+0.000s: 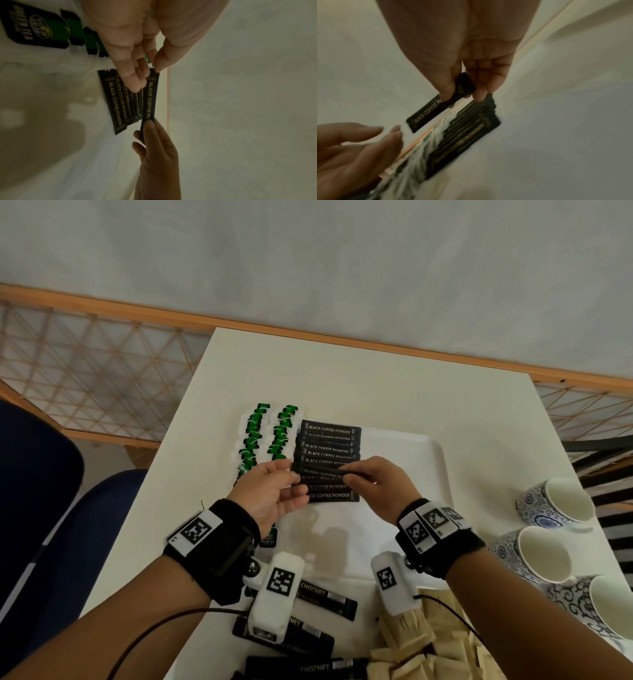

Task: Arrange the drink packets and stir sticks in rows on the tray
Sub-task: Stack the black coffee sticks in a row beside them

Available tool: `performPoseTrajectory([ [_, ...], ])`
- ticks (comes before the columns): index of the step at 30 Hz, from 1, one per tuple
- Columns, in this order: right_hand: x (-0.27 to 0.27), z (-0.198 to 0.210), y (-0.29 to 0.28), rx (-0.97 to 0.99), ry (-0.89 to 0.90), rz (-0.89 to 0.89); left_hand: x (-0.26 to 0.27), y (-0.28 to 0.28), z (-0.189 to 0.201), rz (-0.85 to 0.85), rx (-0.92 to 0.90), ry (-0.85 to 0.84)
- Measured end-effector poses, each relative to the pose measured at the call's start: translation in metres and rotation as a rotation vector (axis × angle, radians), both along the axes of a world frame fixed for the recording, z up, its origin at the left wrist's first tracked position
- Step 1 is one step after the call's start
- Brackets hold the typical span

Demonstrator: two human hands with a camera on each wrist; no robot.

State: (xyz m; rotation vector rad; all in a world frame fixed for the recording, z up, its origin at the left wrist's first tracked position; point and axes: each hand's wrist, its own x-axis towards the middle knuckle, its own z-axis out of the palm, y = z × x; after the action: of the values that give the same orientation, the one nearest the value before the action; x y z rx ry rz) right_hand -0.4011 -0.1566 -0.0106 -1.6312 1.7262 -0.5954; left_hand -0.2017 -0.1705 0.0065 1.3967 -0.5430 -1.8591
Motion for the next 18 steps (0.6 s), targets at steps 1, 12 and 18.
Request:
performPoseTrajectory([
  [1,-0.006,0.000,0.000,0.016,0.069,0.025,0.000,0.001,0.000,-0.007,0.011,0.011],
  [12,-0.005,-0.019,0.010,0.151,0.149,0.047,-0.028,0.035,-0.009,-0.174,0.133,0.000],
  [18,-0.012,-0.026,0.005,0.022,0.101,-0.134,-0.034,0.037,-0.020,-0.111,0.164,-0.011],
])
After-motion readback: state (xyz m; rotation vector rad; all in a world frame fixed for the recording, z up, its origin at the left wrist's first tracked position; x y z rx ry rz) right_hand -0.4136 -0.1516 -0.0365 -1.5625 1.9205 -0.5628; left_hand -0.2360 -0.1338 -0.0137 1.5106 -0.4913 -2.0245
